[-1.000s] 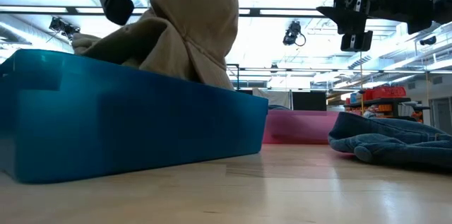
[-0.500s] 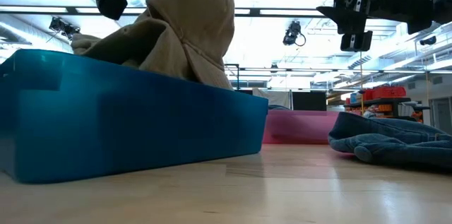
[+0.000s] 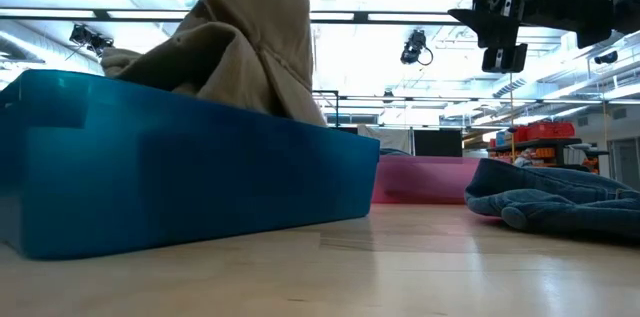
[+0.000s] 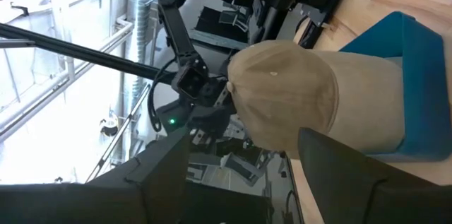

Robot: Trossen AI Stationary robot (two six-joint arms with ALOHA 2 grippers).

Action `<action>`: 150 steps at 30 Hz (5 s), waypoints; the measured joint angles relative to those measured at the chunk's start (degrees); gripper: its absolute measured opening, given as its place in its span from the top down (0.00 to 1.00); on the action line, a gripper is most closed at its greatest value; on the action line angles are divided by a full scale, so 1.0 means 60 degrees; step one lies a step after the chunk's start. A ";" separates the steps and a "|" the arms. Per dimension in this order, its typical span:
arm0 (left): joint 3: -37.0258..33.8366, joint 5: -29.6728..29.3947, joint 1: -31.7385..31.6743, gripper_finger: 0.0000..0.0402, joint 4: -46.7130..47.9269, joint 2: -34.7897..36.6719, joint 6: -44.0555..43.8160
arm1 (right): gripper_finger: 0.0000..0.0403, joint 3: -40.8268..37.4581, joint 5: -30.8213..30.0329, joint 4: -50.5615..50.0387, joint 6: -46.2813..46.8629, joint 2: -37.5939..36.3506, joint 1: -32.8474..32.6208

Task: Pick & Place hat
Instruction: Put the brown cap into the blue bin, then put the blue cap into the red bin

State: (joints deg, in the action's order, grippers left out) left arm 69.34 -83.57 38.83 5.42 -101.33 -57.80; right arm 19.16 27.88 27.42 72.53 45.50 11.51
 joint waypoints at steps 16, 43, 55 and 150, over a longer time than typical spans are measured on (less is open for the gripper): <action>0.0000 0.4509 -0.0060 0.34 0.5096 0.0603 -0.3397 | 0.34 0.0000 -0.0004 0.0069 -0.0091 0.0000 0.0003; 0.0007 0.6493 -0.0568 0.40 0.6744 0.0603 -1.0894 | 0.34 0.0000 -0.0011 0.0036 -0.0440 0.0000 0.0001; 0.0006 0.6928 -0.0554 0.40 0.6311 0.0975 -1.0687 | 0.34 0.0000 -0.0004 -0.0008 -0.0535 0.0004 0.0000; 0.0004 0.8834 -0.5674 0.93 0.3700 0.4555 0.2538 | 1.00 0.5122 -0.2495 -1.4155 -0.3929 0.2163 -0.6963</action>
State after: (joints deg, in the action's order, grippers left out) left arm 69.36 -30.57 4.78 27.62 -74.00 -42.57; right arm 49.89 12.91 -57.51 48.96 58.47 -30.27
